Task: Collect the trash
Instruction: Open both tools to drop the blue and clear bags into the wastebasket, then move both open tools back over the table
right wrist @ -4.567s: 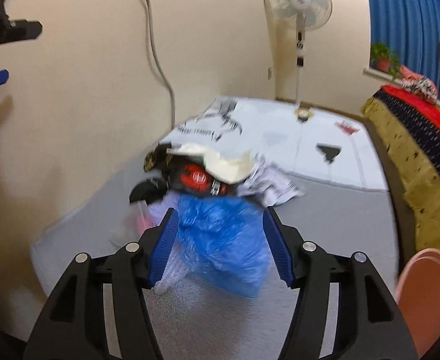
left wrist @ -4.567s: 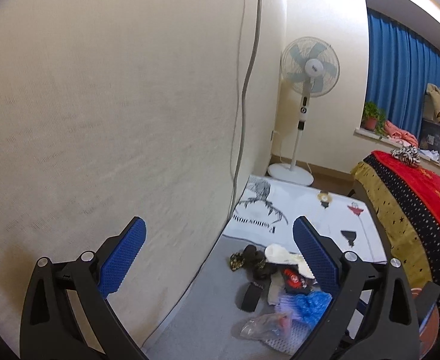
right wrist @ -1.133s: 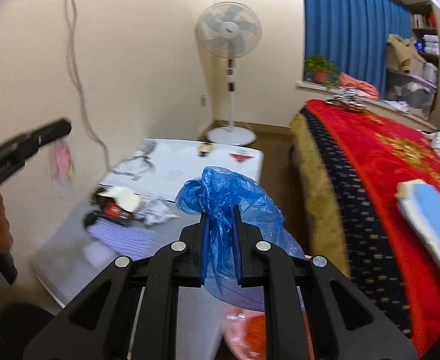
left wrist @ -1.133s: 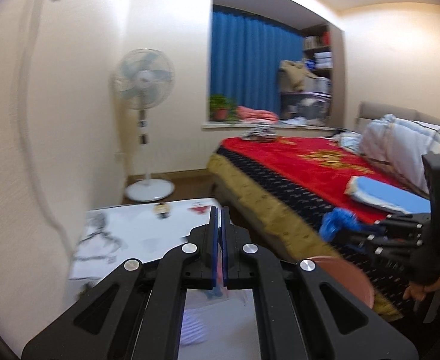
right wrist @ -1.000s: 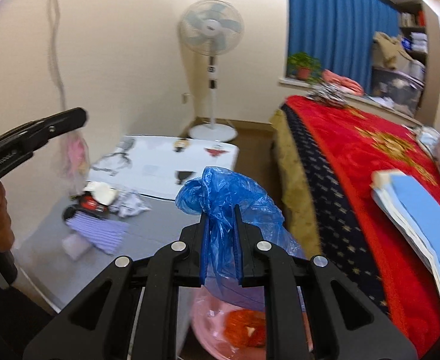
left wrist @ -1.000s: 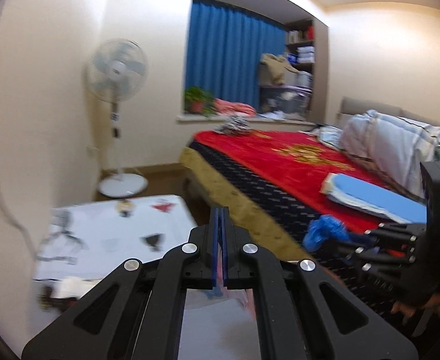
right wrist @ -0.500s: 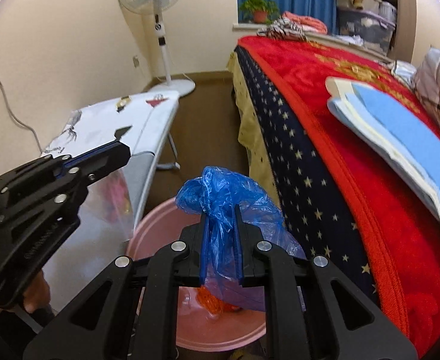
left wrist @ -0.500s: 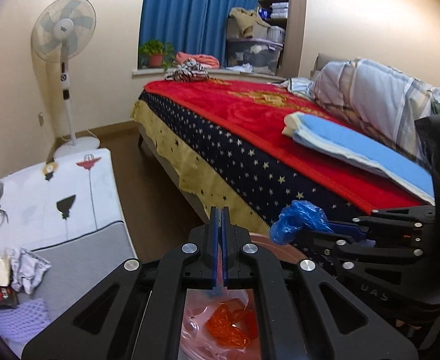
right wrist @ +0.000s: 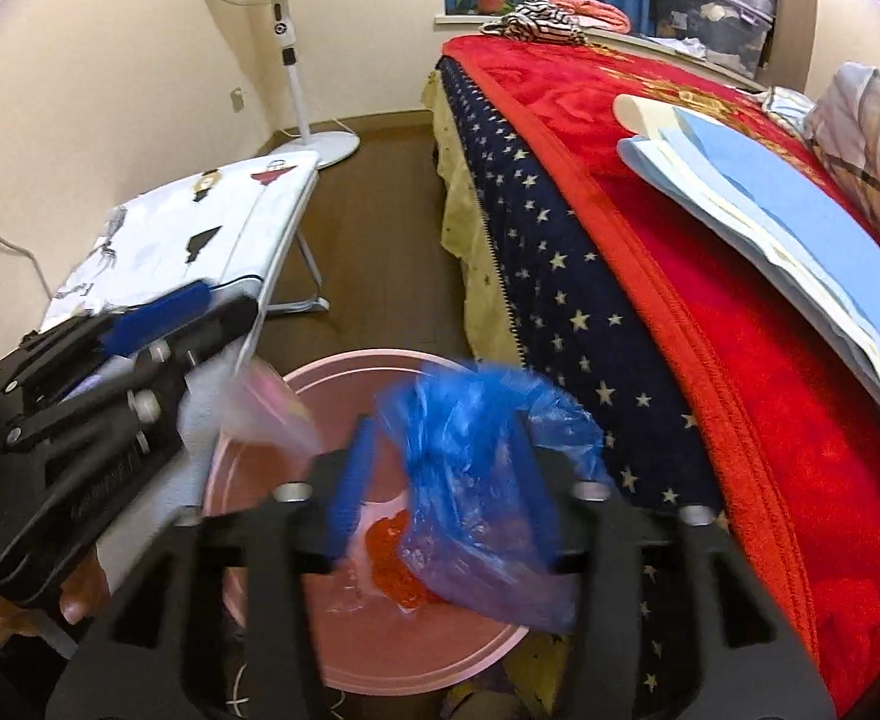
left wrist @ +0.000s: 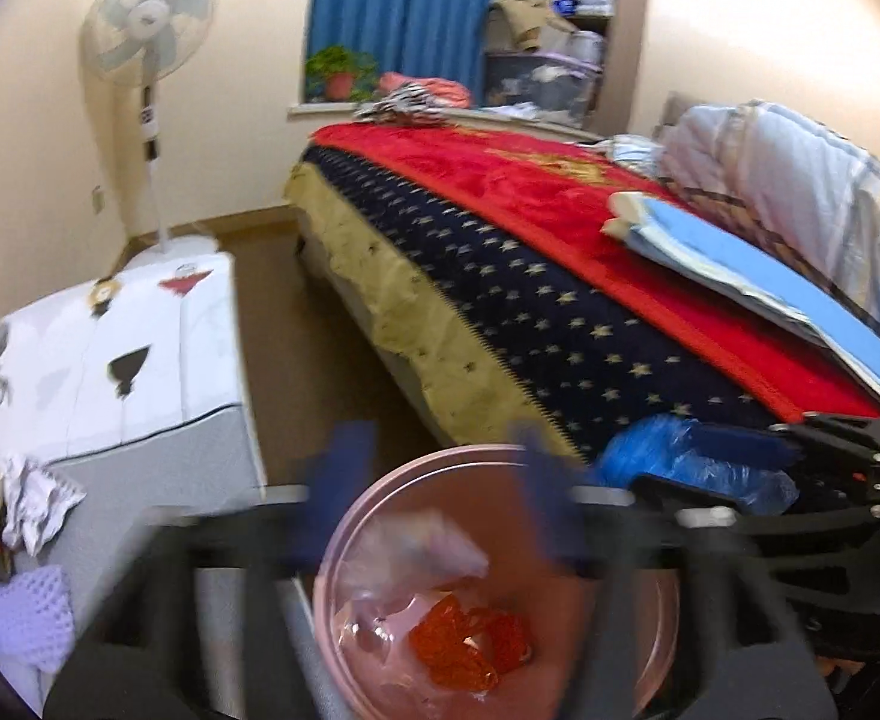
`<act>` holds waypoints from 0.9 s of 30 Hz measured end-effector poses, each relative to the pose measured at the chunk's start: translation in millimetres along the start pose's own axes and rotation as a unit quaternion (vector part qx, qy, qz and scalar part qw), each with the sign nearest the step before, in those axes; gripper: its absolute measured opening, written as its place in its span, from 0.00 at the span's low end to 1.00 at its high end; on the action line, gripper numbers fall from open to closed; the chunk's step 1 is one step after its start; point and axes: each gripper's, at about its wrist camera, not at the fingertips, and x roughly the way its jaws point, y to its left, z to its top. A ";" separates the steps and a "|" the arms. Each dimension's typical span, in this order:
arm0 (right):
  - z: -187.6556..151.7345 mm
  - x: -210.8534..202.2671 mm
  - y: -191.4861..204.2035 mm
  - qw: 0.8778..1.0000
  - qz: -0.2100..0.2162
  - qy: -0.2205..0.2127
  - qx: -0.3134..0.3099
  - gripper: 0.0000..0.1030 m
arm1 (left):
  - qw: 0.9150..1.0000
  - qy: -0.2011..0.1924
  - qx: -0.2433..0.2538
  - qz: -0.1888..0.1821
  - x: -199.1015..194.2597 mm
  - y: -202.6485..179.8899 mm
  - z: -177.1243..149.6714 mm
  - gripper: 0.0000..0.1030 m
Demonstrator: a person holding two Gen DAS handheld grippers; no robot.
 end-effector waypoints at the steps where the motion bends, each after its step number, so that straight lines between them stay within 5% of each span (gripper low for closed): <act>1: 0.0 0.1 -1.6 1.000 -0.002 0.001 0.003 0.63 | 1.000 -0.007 -0.010 0.012 -1.0 4.3 -0.9 0.77; 3: 0.5 0.3 -5.6 1.000 -0.005 0.001 0.010 0.73 | 1.000 -0.006 -0.024 0.018 -1.6 11.5 -0.3 0.87; 8: 2.1 -7.9 -5.7 1.000 0.001 -0.016 0.015 0.78 | 0.999 -0.011 -0.017 0.034 -12.0 15.9 0.4 0.90; 12: 7.2 -32.6 4.0 0.998 -0.004 -0.069 0.012 0.80 | 0.998 -0.020 -0.001 0.053 -35.4 20.1 7.8 0.92; 19: 10.7 -112.5 42.5 0.982 0.007 -0.191 -0.003 0.90 | 0.991 -0.092 0.029 0.096 -124.9 36.8 27.4 0.92; 23: -0.3 -141.2 70.7 0.977 0.044 -0.209 -0.001 0.90 | 0.980 -0.135 0.049 0.137 -180.3 47.2 25.7 0.92; 27: -25.1 -163.5 110.4 0.971 0.070 -0.225 -0.027 0.90 | 0.972 -0.135 0.043 0.189 -223.2 67.5 7.3 0.92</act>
